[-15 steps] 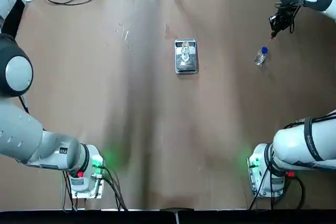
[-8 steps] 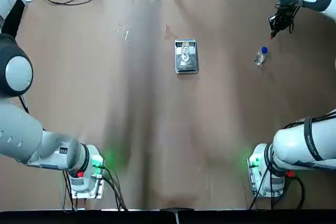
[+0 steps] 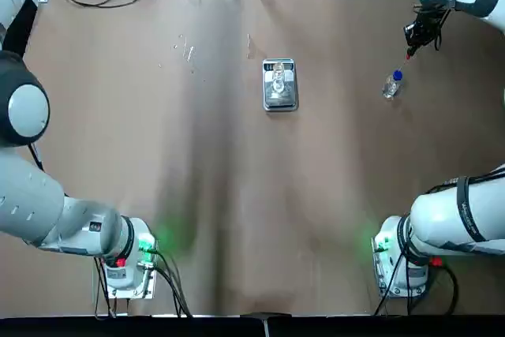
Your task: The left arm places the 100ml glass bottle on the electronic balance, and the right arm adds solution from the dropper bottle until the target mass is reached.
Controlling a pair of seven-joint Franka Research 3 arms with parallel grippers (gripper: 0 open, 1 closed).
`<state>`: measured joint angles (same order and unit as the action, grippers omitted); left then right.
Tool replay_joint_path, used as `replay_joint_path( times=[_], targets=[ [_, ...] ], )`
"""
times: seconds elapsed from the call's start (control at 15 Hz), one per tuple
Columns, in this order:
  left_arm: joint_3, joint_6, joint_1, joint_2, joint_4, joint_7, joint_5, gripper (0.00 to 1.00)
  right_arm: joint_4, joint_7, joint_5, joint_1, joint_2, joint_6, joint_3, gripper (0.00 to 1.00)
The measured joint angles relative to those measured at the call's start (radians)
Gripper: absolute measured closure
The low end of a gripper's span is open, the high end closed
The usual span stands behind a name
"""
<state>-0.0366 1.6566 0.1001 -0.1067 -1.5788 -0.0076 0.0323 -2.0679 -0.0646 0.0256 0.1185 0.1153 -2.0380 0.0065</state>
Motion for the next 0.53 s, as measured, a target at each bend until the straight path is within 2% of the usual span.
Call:
replay_joint_path(
  times=[0.53],
  targets=[
    [0.000,0.000,0.000,0.000,0.000,0.000,0.000,0.00,0.003,0.000,0.000,0.000,0.000,0.025,0.000,0.94]
  ],
)
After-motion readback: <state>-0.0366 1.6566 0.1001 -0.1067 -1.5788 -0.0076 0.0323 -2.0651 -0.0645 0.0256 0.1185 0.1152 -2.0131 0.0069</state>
